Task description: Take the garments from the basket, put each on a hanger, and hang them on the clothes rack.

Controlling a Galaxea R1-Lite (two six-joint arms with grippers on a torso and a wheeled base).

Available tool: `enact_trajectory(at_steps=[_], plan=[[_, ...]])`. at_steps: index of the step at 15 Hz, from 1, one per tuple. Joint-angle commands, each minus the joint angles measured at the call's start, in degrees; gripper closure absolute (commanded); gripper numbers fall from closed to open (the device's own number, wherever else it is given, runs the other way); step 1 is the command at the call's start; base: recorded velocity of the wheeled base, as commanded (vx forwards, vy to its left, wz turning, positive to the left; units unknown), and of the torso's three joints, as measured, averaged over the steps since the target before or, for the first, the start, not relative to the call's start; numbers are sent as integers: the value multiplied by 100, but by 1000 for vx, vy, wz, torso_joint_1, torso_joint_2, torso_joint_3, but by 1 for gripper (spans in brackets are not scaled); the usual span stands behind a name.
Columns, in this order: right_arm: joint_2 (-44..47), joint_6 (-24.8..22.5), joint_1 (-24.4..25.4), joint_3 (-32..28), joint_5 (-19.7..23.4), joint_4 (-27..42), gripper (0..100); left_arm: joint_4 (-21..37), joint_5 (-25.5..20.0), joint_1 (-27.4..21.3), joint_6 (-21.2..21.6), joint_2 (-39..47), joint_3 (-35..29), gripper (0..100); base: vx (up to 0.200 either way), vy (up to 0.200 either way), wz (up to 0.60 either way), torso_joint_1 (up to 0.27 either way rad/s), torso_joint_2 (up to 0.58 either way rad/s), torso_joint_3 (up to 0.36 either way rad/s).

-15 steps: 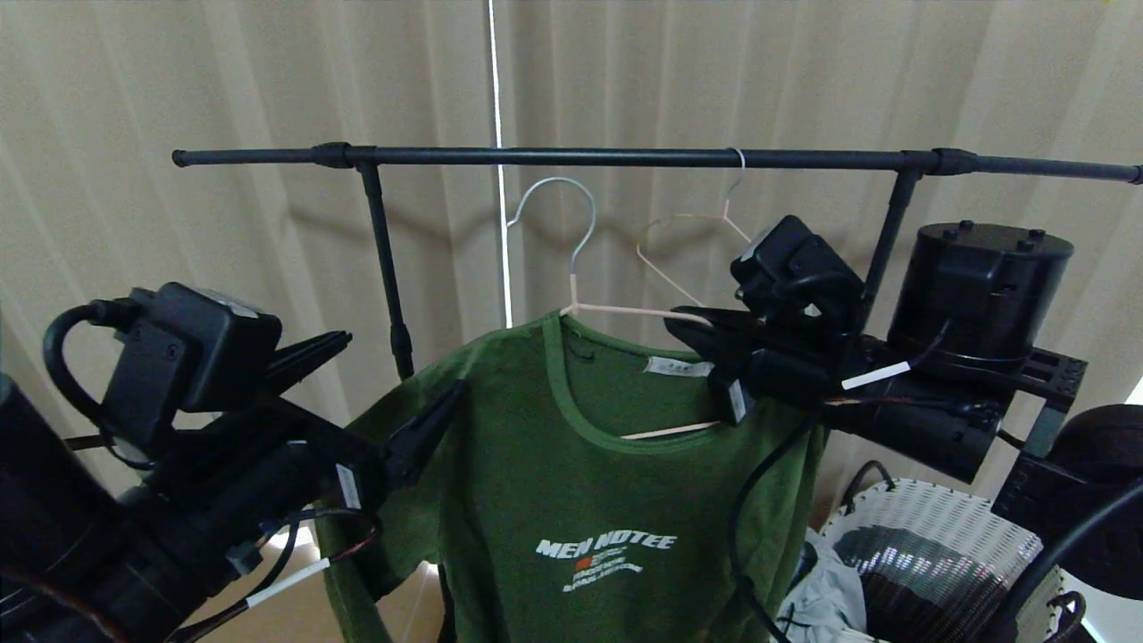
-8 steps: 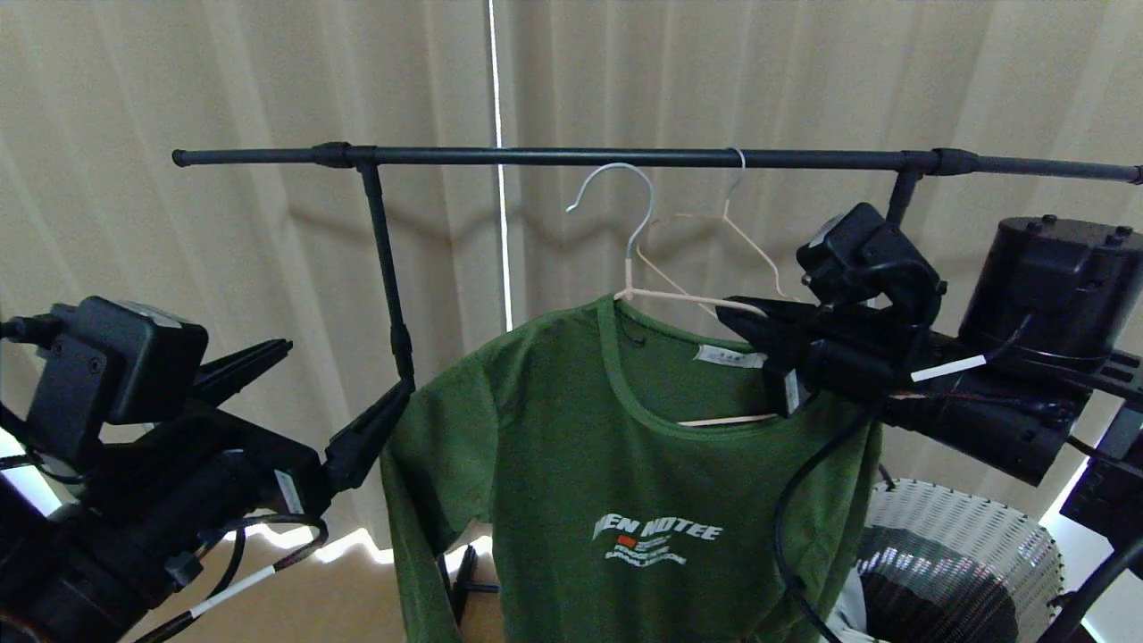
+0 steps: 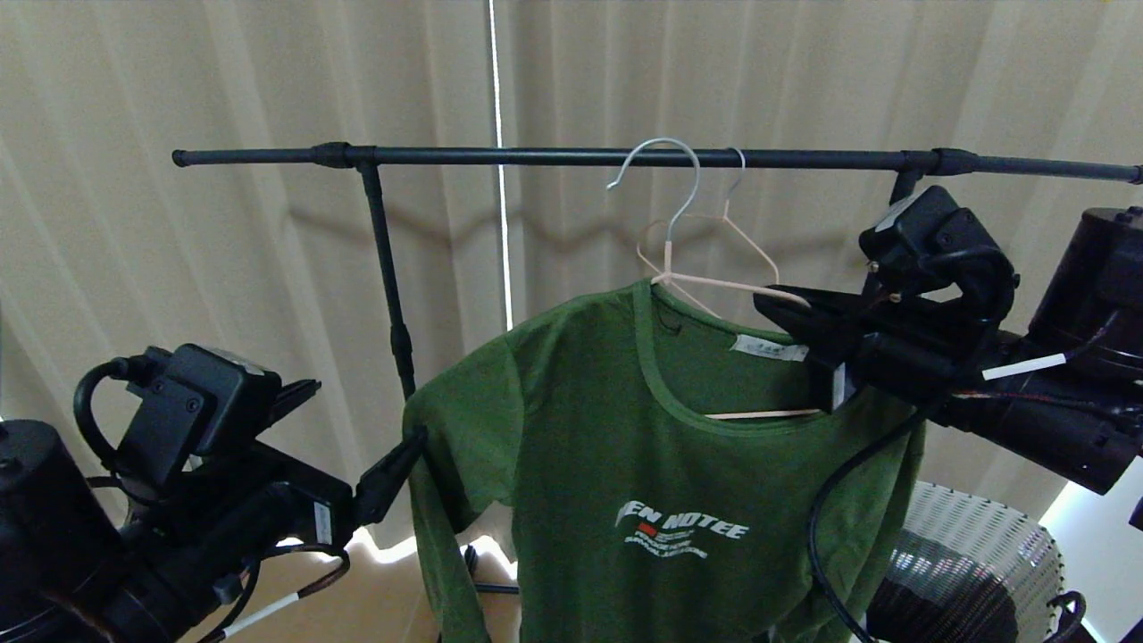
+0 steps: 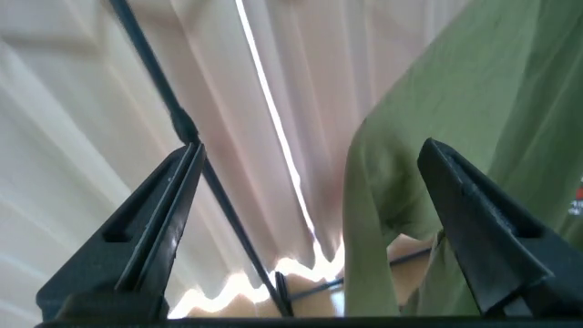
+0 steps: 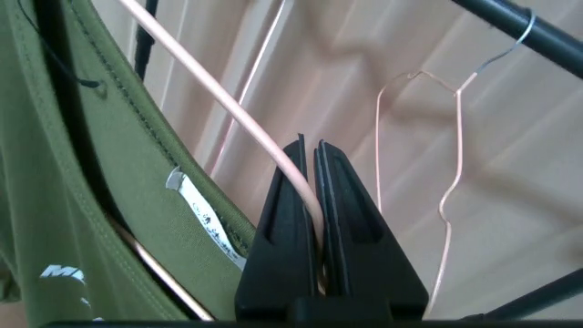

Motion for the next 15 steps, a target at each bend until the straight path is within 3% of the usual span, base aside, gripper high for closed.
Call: enact_trajectory(at_steps=[1,7,8,12,15], plan=[[-136,42,1,9,6,-3,100,-4,1,-13,-10,143,129,0,0,0,0,0,0,0],[-444,77,28,70,23,6,100,-48,1,-13,-36,389,191,0,0,0,0,0,0,0],[-453,86,28,70,23,6,100,-57,1,-13,-27,521,129,100,0,0,0,0,0,0],[-444,77,1,62,-12,6,100,-48,36,84,25,547,288,100,0,0,0,0,0,0],[-462,60,-219,62,-56,6,100,-57,18,620,113,213,428,100,0,0,0,0,0,0]])
